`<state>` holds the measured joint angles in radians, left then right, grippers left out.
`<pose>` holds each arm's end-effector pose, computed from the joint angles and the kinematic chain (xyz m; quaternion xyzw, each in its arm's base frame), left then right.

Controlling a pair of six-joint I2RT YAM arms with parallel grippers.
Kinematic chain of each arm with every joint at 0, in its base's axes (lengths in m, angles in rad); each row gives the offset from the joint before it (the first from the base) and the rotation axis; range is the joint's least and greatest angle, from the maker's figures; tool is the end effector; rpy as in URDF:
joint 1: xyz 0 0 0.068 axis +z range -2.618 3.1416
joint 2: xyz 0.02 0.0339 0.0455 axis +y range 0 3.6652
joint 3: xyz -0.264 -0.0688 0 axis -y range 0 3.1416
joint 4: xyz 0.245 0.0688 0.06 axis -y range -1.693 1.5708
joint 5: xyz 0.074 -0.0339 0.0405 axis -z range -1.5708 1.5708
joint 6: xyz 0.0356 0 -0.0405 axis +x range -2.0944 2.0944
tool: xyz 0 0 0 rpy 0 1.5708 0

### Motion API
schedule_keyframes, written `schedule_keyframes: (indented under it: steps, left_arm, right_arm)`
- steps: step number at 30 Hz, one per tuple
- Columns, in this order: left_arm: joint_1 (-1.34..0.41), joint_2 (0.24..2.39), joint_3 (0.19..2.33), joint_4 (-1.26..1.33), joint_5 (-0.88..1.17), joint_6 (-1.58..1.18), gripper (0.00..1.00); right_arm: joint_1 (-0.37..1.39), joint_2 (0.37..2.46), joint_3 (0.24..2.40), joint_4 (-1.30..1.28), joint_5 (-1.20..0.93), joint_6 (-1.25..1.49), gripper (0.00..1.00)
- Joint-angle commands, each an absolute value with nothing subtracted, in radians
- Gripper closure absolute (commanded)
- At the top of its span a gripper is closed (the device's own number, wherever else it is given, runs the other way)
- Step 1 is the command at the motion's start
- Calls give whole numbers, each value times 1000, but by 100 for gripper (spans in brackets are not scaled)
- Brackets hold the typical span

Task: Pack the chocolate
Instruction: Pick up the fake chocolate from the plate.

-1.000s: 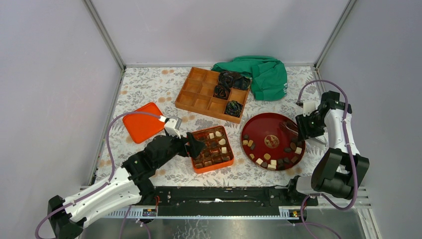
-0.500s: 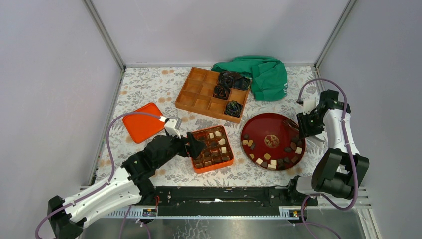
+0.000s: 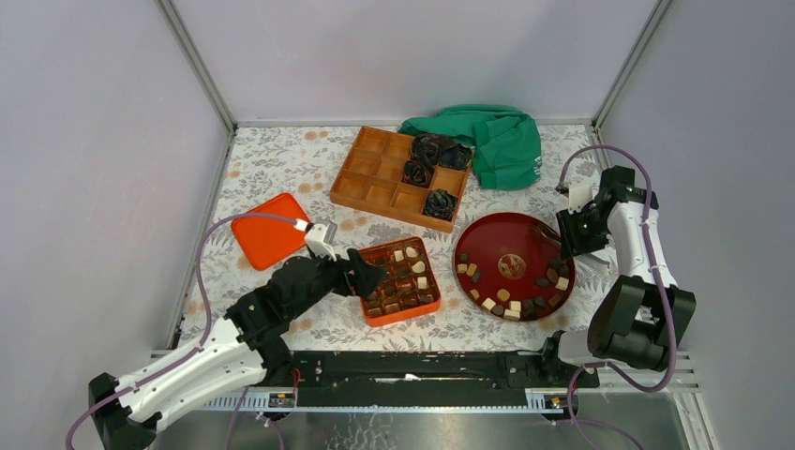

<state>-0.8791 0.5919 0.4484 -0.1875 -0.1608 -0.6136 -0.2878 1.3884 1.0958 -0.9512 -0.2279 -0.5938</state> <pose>0.1034 -0.1159 0.2497 0.0611 0.8103 -0.3452 0.4695 0.2505 -0.0658 0.2570 -0.1677 0.9660 0.0325 0.1941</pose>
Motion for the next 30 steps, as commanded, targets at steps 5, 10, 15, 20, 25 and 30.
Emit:
schedule_keyframes:
  steps: [5, 10, 15, 20, 25, 30]
  left_arm:
    - [-876, 543, 470, -303, -272, -764, 1]
    - [-876, 522, 466, -380, -331, -906, 2]
    - [-876, 512, 472, -425, -334, -962, 3]
    - [-876, 500, 506, -489, -343, -984, 3]
    - [-875, 468, 522, -492, -312, -940, 3]
    - [-875, 422, 518, -491, -230, -801, 3]
  right_arm:
    - [-281, 1296, 1115, -1009, -287, -649, 95]
    - [-281, 1187, 1086, -1075, -366, -700, 100]
    - [-281, 1076, 1012, -1103, -444, -739, 100]
    - [-280, 1020, 978, -1133, -479, -775, 100]
    - [-281, 1008, 981, -1146, -529, -808, 100]
    - [-281, 1008, 1009, -1160, -556, -835, 100]
